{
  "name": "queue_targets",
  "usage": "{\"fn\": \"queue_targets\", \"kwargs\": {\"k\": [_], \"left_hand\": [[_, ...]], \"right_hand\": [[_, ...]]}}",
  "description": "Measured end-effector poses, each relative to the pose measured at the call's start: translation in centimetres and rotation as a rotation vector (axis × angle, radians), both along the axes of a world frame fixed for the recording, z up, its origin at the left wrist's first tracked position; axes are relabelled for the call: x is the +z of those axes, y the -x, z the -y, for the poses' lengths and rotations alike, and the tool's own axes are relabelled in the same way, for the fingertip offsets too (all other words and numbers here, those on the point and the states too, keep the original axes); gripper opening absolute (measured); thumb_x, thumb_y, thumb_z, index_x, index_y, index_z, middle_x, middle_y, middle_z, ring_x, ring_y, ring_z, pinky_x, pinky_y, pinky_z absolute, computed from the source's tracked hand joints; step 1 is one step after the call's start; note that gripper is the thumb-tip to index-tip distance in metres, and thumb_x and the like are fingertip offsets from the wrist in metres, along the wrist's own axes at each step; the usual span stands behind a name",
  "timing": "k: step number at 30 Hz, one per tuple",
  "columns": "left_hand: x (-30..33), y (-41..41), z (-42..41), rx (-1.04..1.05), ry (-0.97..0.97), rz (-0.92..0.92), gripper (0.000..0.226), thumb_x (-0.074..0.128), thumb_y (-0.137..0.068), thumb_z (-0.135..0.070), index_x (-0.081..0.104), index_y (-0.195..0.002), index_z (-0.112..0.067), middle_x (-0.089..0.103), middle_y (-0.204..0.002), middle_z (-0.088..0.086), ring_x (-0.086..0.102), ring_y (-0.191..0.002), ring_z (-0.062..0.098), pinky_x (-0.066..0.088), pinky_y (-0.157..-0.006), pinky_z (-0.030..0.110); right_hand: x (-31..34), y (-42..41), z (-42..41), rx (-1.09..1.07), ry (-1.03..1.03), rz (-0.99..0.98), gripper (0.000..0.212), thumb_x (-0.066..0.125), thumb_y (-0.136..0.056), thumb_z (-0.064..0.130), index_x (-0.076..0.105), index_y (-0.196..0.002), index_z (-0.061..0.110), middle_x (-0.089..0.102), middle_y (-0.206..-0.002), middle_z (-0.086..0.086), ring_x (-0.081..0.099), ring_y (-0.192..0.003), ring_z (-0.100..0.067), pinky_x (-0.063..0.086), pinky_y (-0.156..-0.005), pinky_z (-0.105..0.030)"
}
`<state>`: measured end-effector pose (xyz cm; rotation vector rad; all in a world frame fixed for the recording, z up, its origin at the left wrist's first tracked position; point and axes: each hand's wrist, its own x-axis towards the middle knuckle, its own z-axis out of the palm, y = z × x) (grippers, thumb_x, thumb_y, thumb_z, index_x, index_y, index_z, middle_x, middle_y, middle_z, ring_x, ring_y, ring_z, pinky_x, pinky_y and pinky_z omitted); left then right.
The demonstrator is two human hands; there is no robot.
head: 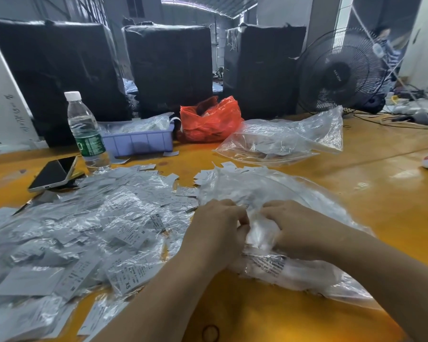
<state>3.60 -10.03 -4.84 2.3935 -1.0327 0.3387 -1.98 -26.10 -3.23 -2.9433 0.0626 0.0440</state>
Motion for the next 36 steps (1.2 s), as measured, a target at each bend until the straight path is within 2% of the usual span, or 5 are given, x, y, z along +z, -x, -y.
{"fn": "queue_targets", "kwargs": {"k": [9, 14, 20, 26, 36], "left_hand": [[0.7, -0.5, -1.0, 0.286, 0.019, -0.009, 0.040, 0.054, -0.093, -0.040, 0.053, -0.130, -0.025, 0.048, -0.135, -0.005, 0.040, -0.124, 0.019, 0.037, -0.103, 0.038], [-0.2, -0.5, -1.0, 0.218, -0.131, -0.237, 0.048, 0.052, -0.094, -0.041, 0.042, -0.139, -0.025, 0.050, -0.135, -0.001, 0.044, -0.126, 0.020, 0.043, -0.098, 0.036], [-0.4, -0.2, -0.4, 0.174, -0.035, -0.228, 0.044, 0.055, -0.094, -0.034, 0.044, -0.135, -0.025, 0.052, -0.134, -0.003, 0.044, -0.125, 0.016, 0.040, -0.091, 0.030], [-0.6, 0.2, 0.3, 0.154, -0.026, -0.208, 0.046, 0.051, -0.094, -0.021, 0.040, -0.138, -0.025, 0.049, -0.135, -0.004, 0.041, -0.126, 0.015, 0.037, -0.091, 0.027], [-0.8, 0.6, 0.5, 0.106, 0.011, -0.227, 0.045, 0.052, -0.094, -0.023, 0.040, -0.138, -0.022, 0.048, -0.137, -0.003, 0.041, -0.127, 0.014, 0.033, -0.093, 0.023]], "right_hand": [[-0.4, 0.3, -0.3, -0.143, 0.100, 0.013, 0.019, 0.038, -0.092, 0.025, 0.051, -0.104, 0.018, 0.051, -0.118, -0.005, 0.045, -0.105, -0.025, 0.040, -0.088, -0.034], [-1.0, -1.0, -0.5, -0.327, 0.197, -0.146, 0.062, 0.041, -0.094, 0.050, 0.037, -0.138, 0.005, 0.038, -0.139, -0.018, 0.036, -0.127, -0.035, 0.034, -0.102, -0.042], [0.2, -1.8, 0.3, -0.278, 0.126, -0.141, 0.021, 0.037, -0.093, 0.036, 0.046, -0.097, 0.017, 0.048, -0.123, -0.015, 0.043, -0.108, -0.032, 0.038, -0.089, -0.039], [-0.5, -2.3, 1.7, -0.513, 0.172, -0.139, 0.080, 0.033, -0.086, 0.072, 0.047, -0.135, 0.010, 0.042, -0.144, -0.018, 0.038, -0.126, -0.036, 0.032, -0.095, -0.043], [1.0, -2.0, 2.2, -0.489, 0.095, -0.159, 0.050, 0.038, -0.089, 0.052, 0.051, -0.123, 0.019, 0.048, -0.138, -0.013, 0.041, -0.122, -0.035, 0.035, -0.099, -0.041]]}}
